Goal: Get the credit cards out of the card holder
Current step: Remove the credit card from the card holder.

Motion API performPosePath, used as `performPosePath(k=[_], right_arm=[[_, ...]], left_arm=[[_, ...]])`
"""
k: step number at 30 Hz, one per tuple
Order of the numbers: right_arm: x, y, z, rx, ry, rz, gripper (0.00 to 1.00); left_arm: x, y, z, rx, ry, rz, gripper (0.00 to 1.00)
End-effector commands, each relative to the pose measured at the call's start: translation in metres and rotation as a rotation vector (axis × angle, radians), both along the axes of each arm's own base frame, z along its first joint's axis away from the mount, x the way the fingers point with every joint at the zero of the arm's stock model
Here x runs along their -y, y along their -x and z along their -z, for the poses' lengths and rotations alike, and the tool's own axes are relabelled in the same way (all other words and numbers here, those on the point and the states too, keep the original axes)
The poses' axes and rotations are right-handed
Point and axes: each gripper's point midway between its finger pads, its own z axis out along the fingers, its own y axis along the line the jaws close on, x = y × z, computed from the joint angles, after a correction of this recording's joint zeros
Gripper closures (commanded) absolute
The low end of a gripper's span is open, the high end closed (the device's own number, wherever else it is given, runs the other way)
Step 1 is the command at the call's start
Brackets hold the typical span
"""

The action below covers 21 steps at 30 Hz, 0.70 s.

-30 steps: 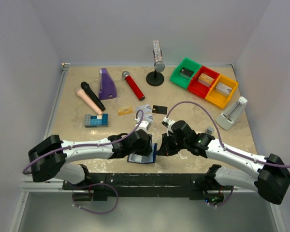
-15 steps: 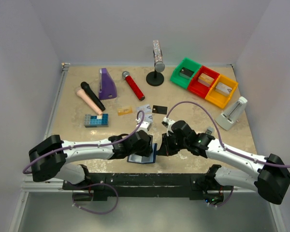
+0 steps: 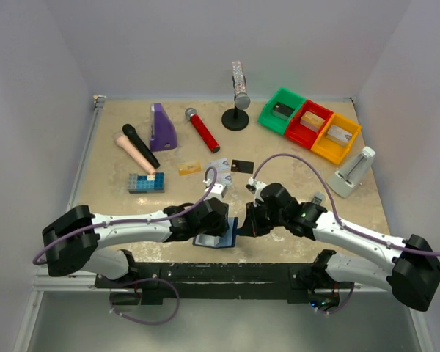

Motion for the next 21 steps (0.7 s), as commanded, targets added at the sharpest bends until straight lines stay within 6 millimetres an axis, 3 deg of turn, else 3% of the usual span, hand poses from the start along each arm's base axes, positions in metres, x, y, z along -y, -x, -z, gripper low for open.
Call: performPosePath(k=[1,12,16,21], right_arm=[[-0.004,0.001,-0.009,0.020,-0.033,-0.010,1.00],[0.000,0.001,-0.006,0.027,-0.016,-0.009,1.00],[0.000,0.001,-0.005,0.026,-0.017,-0.010,1.00],[-0.002,0.000,-0.009,0.027,-0.025,-0.009,1.00]], left_arm=[[-0.009,-0.006,-0.014,0.045,0.014,-0.053,0.53],[-0.062,-0.015,-0.018,0.096,-0.023,-0.185,0.49],[-0.052,-0.017,-0.030,0.125,0.018,-0.139,0.48],[-0.018,-0.012,-0.051,0.138,0.101,-0.018,0.45]])
